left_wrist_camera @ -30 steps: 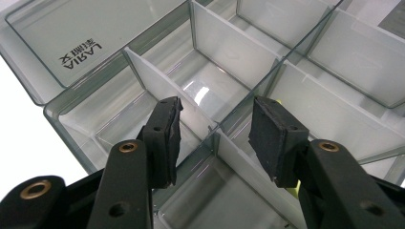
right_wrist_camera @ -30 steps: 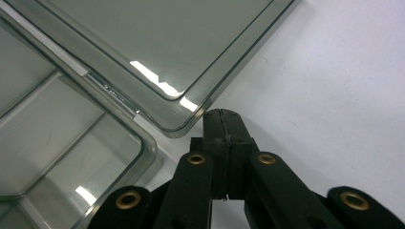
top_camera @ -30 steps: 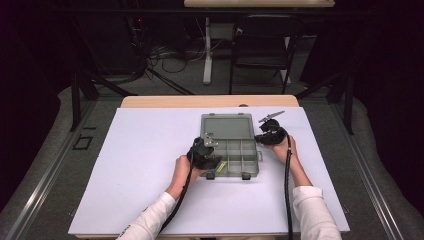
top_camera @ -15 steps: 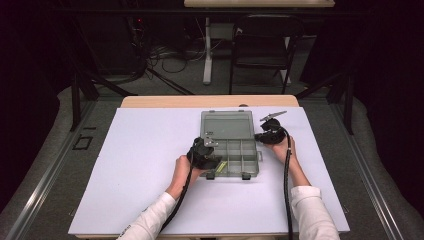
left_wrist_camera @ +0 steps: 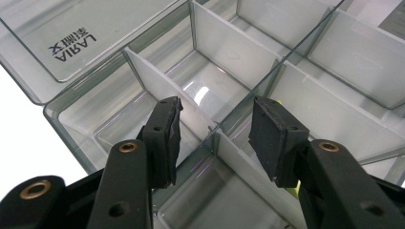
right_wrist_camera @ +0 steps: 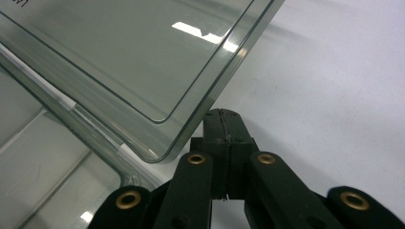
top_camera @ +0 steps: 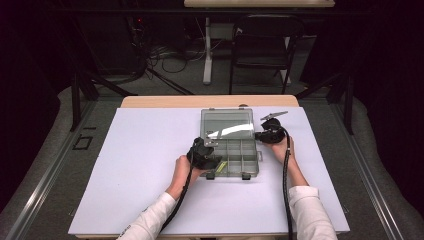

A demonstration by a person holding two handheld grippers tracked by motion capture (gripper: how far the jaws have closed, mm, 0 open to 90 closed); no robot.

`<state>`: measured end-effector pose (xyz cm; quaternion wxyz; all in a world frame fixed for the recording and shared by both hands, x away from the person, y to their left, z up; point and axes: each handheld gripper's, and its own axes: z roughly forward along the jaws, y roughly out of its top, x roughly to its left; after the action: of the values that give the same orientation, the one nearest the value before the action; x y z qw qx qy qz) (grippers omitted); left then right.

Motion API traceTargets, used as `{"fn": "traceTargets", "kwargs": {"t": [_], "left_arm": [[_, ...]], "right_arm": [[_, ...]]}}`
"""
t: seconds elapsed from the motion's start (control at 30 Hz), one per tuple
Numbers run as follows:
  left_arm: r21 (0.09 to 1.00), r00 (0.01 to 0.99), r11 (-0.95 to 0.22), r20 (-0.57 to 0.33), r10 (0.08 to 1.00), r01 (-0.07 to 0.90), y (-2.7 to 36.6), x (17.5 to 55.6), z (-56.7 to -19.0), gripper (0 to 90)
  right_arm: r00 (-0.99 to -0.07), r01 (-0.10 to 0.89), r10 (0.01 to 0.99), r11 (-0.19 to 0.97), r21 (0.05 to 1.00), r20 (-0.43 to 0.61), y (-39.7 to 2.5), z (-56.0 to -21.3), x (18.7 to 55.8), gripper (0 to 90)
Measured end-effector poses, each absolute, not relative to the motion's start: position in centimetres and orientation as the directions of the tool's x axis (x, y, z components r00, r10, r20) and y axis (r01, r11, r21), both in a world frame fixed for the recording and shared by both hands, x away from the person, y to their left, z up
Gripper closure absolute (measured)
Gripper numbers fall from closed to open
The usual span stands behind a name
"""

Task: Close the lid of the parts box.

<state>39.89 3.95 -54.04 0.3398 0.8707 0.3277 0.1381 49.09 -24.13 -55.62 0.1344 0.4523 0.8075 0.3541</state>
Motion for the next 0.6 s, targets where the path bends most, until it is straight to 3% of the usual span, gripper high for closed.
{"fn": "traceTargets", "kwargs": {"t": [0.6], "left_arm": [[0.684, 0.746, -0.552, 0.018, 0.666, 0.476, 3.96, 39.86, -54.06, 53.8]], "right_arm": [[-0.541, 0.603, 0.836, 0.311, 0.734, 0.09, -24.12, -55.52, 49.16, 90.0]]}}
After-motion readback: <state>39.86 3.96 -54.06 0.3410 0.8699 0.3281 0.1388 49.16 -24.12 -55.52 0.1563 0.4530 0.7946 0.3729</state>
